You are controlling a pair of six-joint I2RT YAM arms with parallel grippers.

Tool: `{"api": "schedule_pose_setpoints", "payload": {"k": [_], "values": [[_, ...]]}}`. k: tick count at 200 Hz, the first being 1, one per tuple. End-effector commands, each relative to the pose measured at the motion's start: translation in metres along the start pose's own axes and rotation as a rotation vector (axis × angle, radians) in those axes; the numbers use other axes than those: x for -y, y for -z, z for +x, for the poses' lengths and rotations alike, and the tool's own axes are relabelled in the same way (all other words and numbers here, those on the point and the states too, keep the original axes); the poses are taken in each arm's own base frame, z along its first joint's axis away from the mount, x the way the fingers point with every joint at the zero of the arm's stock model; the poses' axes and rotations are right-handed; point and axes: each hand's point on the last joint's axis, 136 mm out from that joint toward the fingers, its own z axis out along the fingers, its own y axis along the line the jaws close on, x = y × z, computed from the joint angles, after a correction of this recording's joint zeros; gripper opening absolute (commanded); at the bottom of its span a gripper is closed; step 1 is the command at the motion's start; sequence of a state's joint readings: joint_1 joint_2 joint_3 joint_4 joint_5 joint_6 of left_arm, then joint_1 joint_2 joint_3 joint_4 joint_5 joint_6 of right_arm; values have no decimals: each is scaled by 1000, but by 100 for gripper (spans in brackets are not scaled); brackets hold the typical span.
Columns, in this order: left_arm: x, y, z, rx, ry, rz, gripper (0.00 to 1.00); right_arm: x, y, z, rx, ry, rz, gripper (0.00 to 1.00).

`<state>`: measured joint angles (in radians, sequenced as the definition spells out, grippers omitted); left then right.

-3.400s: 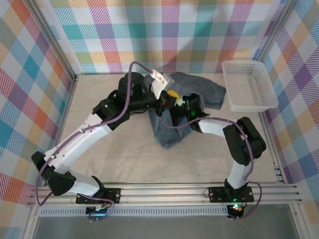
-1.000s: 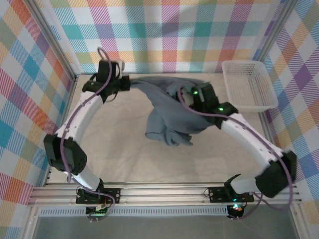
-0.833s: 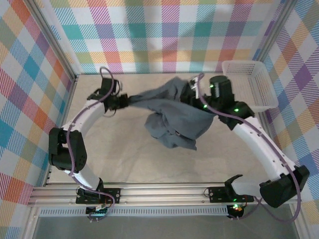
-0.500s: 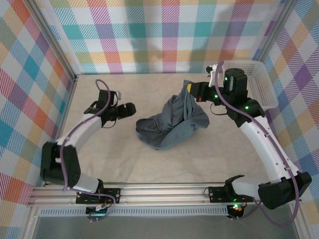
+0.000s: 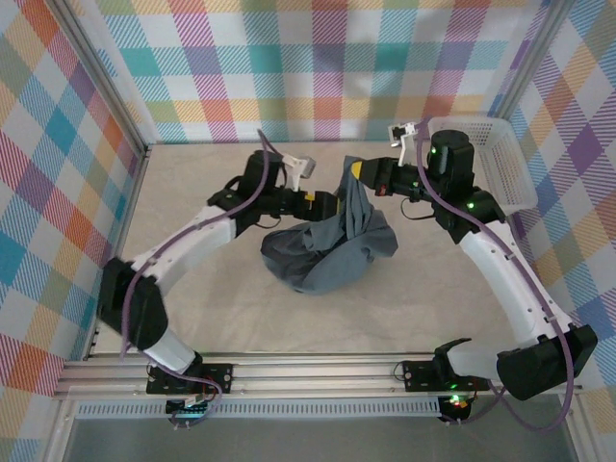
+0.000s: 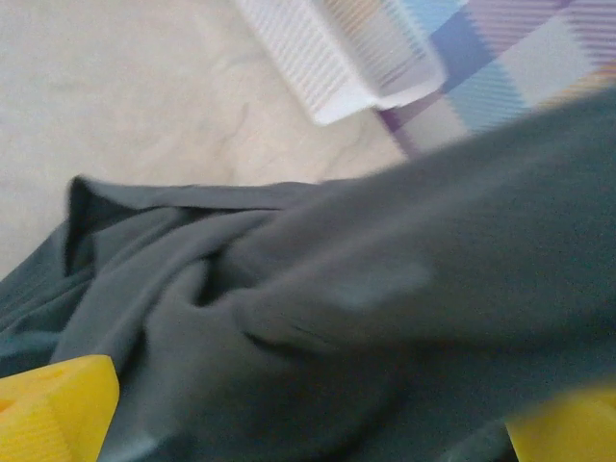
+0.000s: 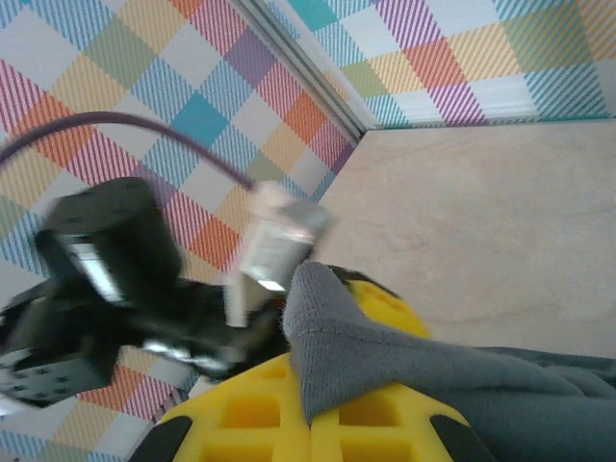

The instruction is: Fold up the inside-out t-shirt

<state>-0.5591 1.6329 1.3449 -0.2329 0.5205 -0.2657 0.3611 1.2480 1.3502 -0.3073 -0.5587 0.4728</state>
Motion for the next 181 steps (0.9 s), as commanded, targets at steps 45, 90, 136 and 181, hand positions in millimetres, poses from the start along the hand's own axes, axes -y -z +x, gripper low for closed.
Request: {"api": "schedule_pose_setpoints", "payload": {"k": [45, 90, 136, 181], "values": [[-61, -49, 45, -177, 55, -169, 62, -20, 17, -17, 58, 38, -29, 0], [-53, -1, -1, -39, 45, -226, 0, 38, 40, -20, 145, -37, 250, 0], [88, 132, -134, 277, -41, 36, 0, 137, 31, 36, -11, 158, 565, 0], [106, 185, -163, 383, -161, -108, 0, -2, 95, -108, 454, 265, 378, 0]]}}
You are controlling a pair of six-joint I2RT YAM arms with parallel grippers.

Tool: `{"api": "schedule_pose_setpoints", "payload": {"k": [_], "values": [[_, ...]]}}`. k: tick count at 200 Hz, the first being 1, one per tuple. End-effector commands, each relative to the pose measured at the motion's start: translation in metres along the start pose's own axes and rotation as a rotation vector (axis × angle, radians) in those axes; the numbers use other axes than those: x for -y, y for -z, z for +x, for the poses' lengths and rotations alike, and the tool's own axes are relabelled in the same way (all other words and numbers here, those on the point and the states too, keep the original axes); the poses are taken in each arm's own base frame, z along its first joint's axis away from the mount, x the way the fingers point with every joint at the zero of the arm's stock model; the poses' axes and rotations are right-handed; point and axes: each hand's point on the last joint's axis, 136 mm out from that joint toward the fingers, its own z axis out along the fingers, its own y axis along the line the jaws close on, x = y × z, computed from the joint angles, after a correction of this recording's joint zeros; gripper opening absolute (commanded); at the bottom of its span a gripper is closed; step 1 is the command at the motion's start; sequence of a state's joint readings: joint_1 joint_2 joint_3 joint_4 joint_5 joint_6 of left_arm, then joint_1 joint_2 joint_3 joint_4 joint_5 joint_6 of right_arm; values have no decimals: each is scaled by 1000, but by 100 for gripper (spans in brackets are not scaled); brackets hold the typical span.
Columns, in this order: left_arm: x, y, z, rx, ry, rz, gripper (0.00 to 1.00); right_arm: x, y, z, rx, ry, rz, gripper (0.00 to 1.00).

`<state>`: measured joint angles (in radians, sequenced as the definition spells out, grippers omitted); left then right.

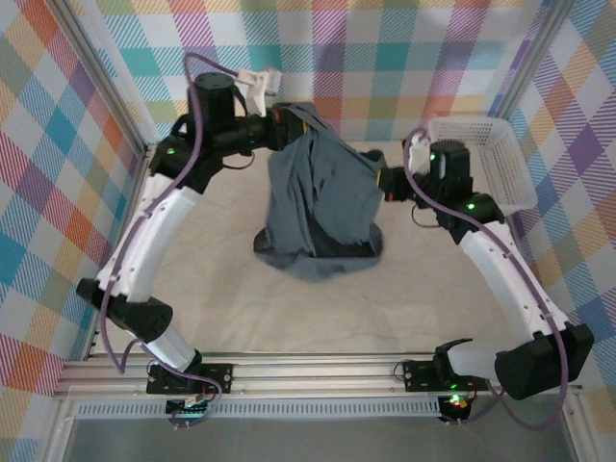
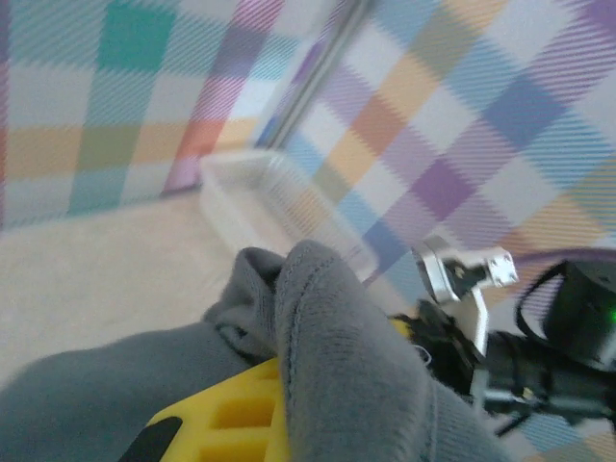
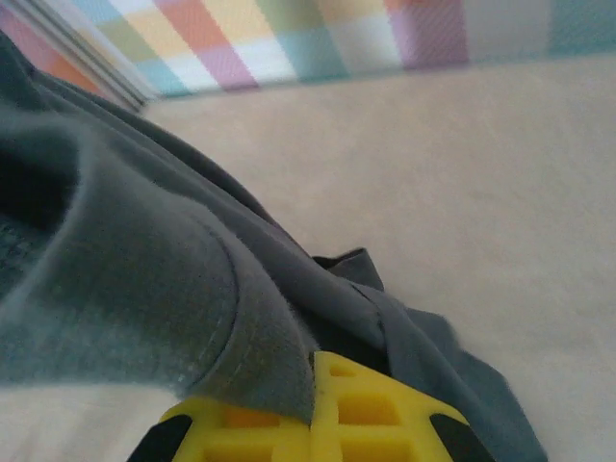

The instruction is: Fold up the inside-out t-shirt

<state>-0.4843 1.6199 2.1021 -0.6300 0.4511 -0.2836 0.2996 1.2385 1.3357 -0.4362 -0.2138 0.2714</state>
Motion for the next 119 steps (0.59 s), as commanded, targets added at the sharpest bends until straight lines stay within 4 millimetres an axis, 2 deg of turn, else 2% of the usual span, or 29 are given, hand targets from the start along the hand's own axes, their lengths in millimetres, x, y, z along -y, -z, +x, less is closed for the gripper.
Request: {"api": "schedule_pose_setpoints", "payload": {"k": [1, 8, 14, 32, 48, 60, 71, 90, 97, 105, 119], "values": [[-10, 21, -6, 7, -53, -116, 0, -39, 91, -115, 426, 61, 0, 0], [-17, 24, -6, 11, -52, -162, 0, -32, 98, -125, 474, 38, 44, 0], [-16, 25, -6, 11, -49, -157, 0, -28, 96, -128, 475, 37, 70, 0], [13, 28, -8, 27, -21, -6, 0, -28, 78, -109, 314, 38, 67, 0], [40, 36, -7, 21, -14, 125, 0, -49, 81, -96, 239, 22, -49, 0], [54, 45, -10, 24, -30, 167, 0, -69, 98, -97, 274, 31, -147, 0], [66, 55, -16, 47, -52, 197, 0, -87, 122, -106, 347, 60, -210, 0], [87, 72, -25, 91, -86, 255, 0, -104, 161, -121, 460, 96, -247, 0], [87, 73, -25, 97, -87, 245, 0, -105, 168, -124, 481, 96, -240, 0], [79, 70, -23, 93, -67, 202, 0, -99, 165, -124, 477, 86, -209, 0], [50, 54, -9, 41, -29, 94, 0, -68, 138, -112, 405, 26, -81, 0]]}}
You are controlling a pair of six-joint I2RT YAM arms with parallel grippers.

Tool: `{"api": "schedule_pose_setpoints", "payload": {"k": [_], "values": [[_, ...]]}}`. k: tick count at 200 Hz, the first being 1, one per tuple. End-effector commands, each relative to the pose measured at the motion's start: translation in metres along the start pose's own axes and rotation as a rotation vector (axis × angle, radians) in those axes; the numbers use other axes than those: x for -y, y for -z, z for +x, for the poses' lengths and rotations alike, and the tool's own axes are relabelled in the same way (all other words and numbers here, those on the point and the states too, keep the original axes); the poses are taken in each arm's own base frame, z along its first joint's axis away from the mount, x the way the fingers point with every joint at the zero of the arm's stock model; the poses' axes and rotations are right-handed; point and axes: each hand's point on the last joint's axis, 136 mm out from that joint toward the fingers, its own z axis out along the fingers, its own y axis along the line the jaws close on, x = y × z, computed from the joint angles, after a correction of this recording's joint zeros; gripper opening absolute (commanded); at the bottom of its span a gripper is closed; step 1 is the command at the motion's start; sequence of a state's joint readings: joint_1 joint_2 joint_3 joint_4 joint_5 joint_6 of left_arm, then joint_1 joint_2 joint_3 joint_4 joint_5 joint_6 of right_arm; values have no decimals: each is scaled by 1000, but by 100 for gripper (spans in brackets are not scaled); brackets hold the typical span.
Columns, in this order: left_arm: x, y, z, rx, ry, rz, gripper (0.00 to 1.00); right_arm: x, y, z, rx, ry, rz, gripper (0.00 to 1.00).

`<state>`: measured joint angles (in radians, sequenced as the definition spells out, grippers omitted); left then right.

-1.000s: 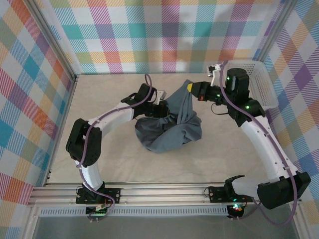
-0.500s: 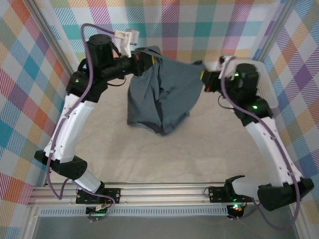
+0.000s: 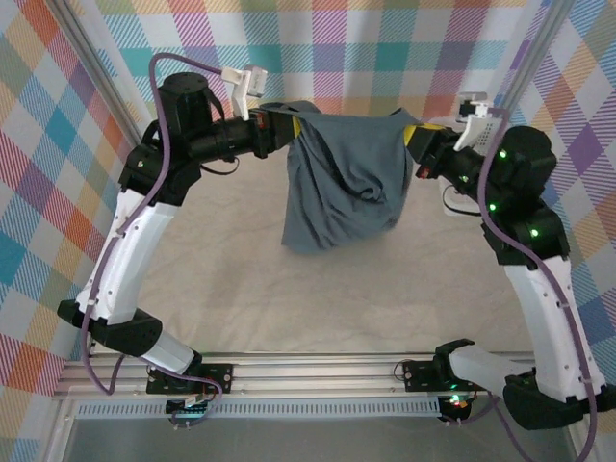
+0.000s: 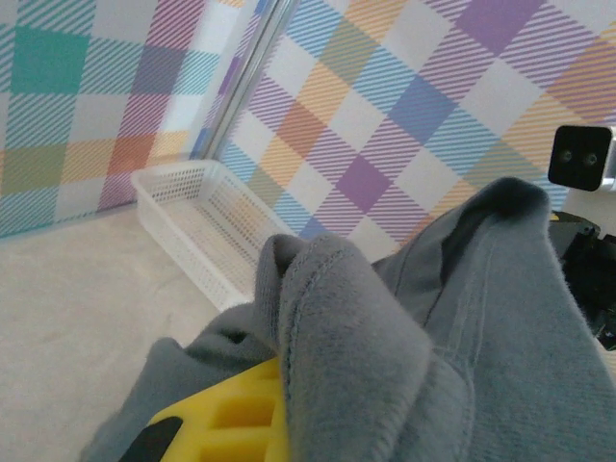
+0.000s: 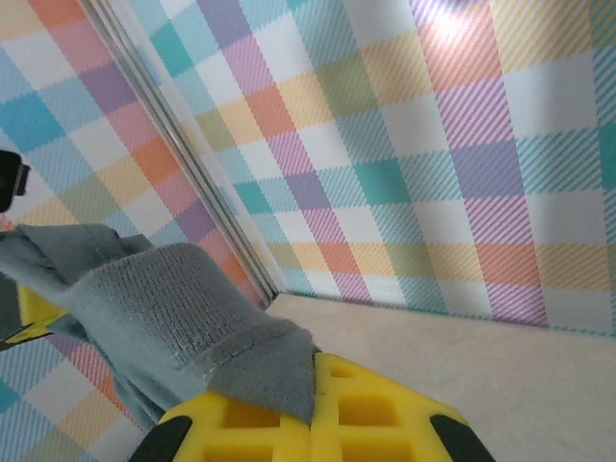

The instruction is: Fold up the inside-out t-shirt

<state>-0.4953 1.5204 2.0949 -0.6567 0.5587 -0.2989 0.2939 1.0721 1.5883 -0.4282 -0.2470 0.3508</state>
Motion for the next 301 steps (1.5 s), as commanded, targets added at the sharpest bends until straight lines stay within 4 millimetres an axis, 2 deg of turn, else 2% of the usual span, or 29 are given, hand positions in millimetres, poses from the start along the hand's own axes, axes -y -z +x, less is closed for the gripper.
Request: {"api": "schedule_pose_setpoints", "payload": {"k": [1, 11, 22, 28, 42, 44, 53, 63, 72, 79, 86, 102, 118, 141, 150, 162, 186, 200, 211, 219, 230, 246, 260, 267, 271, 284, 289, 293, 301], "values": [[2, 11, -5, 31, -11, -45, 0, 16, 5, -7, 27, -19, 98, 0], [-27, -2, 17, -36, 29, -127, 0, 46, -8, 21, -56, -53, 209, 0], [-57, -19, 48, -114, 79, -188, 0, 81, -21, 62, -157, -89, 322, 0], [-72, -29, 66, -155, 113, -211, 0, 101, -29, 91, -222, -116, 373, 0], [-105, -53, 113, -246, 210, -233, 0, 129, -40, 148, -339, -150, 427, 0], [-109, -56, 120, -258, 223, -232, 0, 136, -42, 162, -371, -160, 440, 0], [-126, -70, 148, -302, 288, -234, 0, 150, -47, 198, -453, -178, 463, 0], [-142, -83, 175, -340, 358, -235, 0, 161, -52, 235, -550, -186, 457, 7], [-154, -93, 199, -377, 415, -230, 0, 167, -54, 259, -619, -196, 454, 13], [-162, -98, 212, -398, 443, -238, 0, 171, -53, 272, -665, -203, 463, 23], [-169, -102, 223, -421, 457, -246, 0, 173, -51, 277, -695, -208, 477, 34], [-181, -103, 241, -468, 465, -283, 0, 171, -44, 275, -698, -192, 498, 43], [-187, -101, 251, -497, 461, -307, 0, 146, -44, 274, -666, -88, 383, 48], [-186, -99, 254, -498, 459, -303, 0, 87, -51, 308, -710, 48, 90, 56], [-184, -98, 251, -492, 456, -298, 0, 76, -56, 322, -741, 78, 55, 57], [-183, -96, 249, -488, 449, -303, 0, 72, -66, 339, -779, 93, 59, 57], [-184, -93, 247, -489, 435, -322, 0, 80, -93, 364, -804, 115, 91, 58], [-182, -90, 246, -500, 427, -321, 0, 110, -103, 371, -796, 215, 227, 59], [-181, -87, 243, -500, 415, -330, 0, 143, -104, 373, -803, 322, 389, 60], [-180, -84, 240, -496, 404, -336, 0, 156, -104, 377, -829, 381, 437, 63], [-178, -80, 237, -491, 393, -340, 0, 159, -105, 391, -877, 402, 417, 69], [-174, -78, 233, -481, 388, -331, 0, 146, -108, 415, -950, 353, 308, 70], [-172, -78, 227, -470, 382, -321, 0, 128, -111, 423, -973, 283, 213, 64], [-176, -77, 226, -466, 377, -333, 0, 116, -113, 423, -965, 246, 157, 56], [-179, -76, 225, -462, 375, -347, 0, 108, -113, 420, -956, 224, 118, 50], [-197, -72, 223, -445, 364, -399, 0, 74, -112, 408, -917, 143, -40, 15], [-207, -72, 224, -440, 359, -420, 0, 60, -111, 401, -898, 106, -111, 5], [-216, -71, 224, -435, 349, -439, 0, 50, -109, 394, -882, 75, -164, 0], [-239, -70, 230, -439, 308, -487, 0, 31, -103, 380, -856, 1, -268, 0]]}}
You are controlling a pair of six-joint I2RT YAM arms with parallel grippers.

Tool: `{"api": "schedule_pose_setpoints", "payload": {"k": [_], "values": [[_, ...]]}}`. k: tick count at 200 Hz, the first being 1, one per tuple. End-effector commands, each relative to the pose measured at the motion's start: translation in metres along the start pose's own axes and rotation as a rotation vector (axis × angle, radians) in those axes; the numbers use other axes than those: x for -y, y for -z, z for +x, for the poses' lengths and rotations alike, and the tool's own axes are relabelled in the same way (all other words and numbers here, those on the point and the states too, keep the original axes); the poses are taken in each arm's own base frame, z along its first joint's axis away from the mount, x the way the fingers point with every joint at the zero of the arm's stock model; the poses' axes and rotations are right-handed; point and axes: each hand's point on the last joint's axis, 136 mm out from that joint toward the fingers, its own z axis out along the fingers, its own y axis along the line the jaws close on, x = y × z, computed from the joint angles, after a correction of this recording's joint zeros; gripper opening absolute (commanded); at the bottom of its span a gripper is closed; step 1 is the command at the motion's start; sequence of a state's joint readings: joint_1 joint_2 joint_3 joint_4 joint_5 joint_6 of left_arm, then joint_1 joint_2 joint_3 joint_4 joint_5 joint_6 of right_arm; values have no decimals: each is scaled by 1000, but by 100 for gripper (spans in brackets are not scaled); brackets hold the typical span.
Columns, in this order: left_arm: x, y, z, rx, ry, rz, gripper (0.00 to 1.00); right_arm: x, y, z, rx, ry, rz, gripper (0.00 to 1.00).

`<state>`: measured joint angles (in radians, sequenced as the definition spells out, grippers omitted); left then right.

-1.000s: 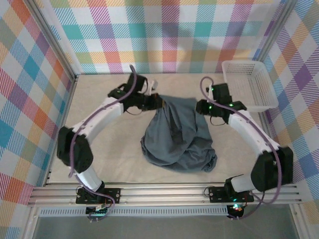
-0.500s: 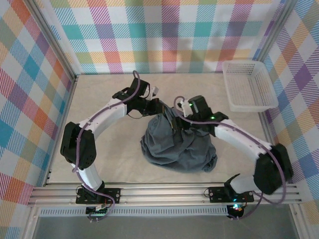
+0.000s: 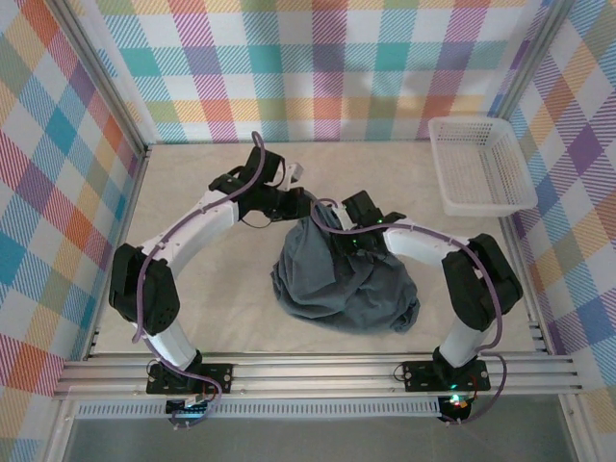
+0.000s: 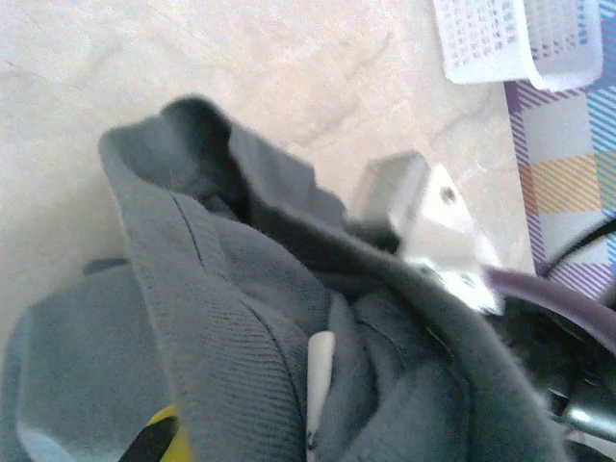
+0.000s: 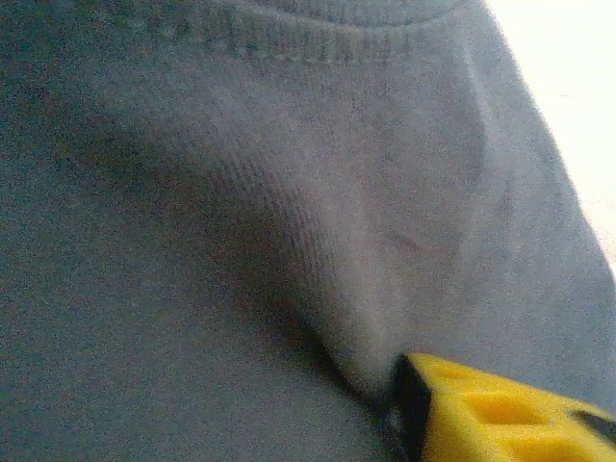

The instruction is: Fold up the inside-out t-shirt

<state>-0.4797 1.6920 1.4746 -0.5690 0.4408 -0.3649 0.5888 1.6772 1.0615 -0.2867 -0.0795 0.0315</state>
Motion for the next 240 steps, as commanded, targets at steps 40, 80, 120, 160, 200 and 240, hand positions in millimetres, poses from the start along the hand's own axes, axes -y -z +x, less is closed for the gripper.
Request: {"api": "schedule_pose_setpoints", "payload": {"k": [40, 80, 120, 160, 200, 240], "values": [[-108, -42, -20, 26, -61, -159, 10, -88, 121, -57, 261, -129, -776, 0], [-59, 13, -15, 153, -98, -31, 58, -62, 121, -67, 329, -208, -740, 0], [1, 45, 30, 171, -69, 190, 56, -62, 117, -69, 304, -217, -756, 0], [22, 9, 47, 86, -129, 177, 34, -63, 116, -73, 274, -220, -768, 0], [18, -33, 43, 49, -195, 191, 45, -65, 126, -75, 288, -211, -763, 0], [19, -46, 33, 55, -203, 200, 54, -64, 126, -71, 278, -223, -749, 0]]}}
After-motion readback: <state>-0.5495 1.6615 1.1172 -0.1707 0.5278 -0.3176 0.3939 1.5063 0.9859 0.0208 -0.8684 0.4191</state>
